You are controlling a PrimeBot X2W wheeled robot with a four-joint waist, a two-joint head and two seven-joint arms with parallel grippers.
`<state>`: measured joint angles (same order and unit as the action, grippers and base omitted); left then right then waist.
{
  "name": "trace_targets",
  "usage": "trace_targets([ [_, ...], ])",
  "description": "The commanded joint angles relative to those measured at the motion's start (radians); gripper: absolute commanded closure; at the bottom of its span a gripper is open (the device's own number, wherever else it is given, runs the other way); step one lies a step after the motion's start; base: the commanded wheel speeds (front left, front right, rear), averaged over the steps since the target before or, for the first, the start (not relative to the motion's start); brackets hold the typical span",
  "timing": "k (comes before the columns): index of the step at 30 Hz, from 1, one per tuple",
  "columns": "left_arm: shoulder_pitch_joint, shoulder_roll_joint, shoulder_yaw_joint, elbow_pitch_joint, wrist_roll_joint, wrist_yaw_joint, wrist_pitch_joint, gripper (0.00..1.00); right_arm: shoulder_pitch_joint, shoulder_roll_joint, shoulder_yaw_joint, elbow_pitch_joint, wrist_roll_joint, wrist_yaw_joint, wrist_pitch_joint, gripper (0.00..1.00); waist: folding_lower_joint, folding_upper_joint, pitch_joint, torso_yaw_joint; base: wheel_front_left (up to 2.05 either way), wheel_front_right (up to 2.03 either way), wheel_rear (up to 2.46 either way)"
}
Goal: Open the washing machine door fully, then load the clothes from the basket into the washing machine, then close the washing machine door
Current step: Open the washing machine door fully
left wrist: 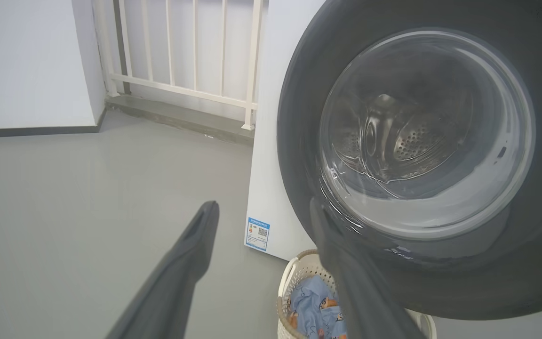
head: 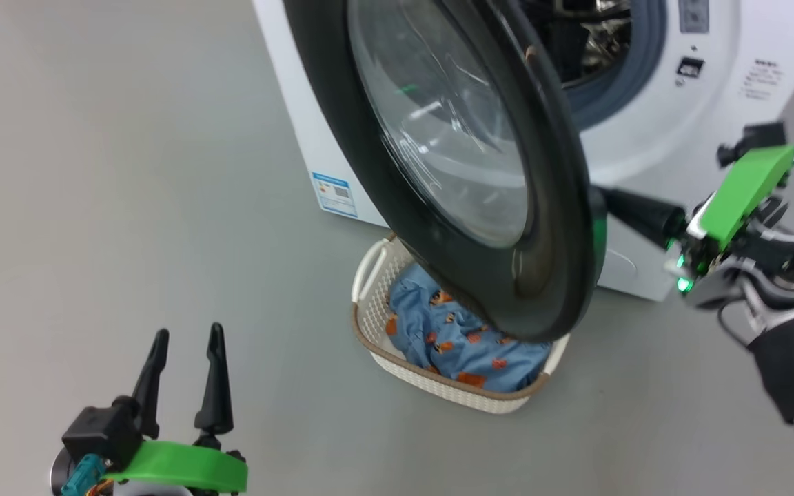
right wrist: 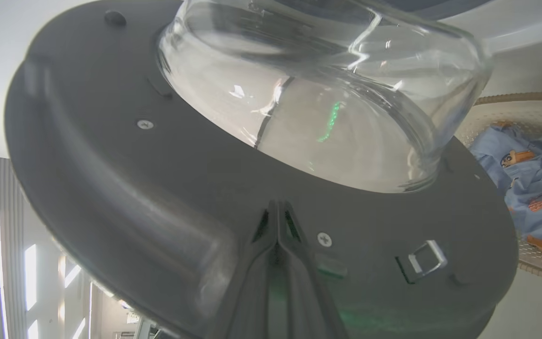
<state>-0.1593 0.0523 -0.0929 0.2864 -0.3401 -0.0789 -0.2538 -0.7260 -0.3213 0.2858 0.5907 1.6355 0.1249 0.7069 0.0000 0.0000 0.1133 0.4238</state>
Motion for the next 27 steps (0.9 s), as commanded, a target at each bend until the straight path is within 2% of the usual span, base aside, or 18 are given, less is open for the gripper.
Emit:
trace_targets([
  [1, -0.008, 0.028, 0.033, -0.019, 0.002, -0.003, 0.000, 0.00, 0.019, 0.025, 0.014, -0.033, 0.013, 0.006, 0.012, 1.00, 0.0000, 0.0000, -0.043, 0.043, 0.00, 0.00, 0.00],
  [10, 0.008, 0.045, 0.026, -0.029, -0.006, -0.003, 0.026, 0.00, 0.092, 0.084, 0.011, -0.058, 0.037, 0.006, 0.029, 1.00, 0.0000, 0.0000, -0.072, 0.105, 0.00, 0.00, 0.00],
  [18, 0.026, 0.055, 0.033, -0.054, -0.015, 0.011, 0.030, 0.00, 0.102, 0.127, 0.014, -0.062, 0.039, 0.006, 0.056, 1.00, 0.0000, 0.0000, -0.073, 0.111, 0.00, 0.00, 0.00],
  [27, 0.037, 0.063, 0.030, -0.067, -0.018, 0.021, 0.036, 0.00, 0.106, 0.140, 0.002, -0.052, 0.028, 0.006, 0.071, 1.00, 0.0000, 0.0000, -0.085, 0.108, 0.00, 0.00, 0.00],
])
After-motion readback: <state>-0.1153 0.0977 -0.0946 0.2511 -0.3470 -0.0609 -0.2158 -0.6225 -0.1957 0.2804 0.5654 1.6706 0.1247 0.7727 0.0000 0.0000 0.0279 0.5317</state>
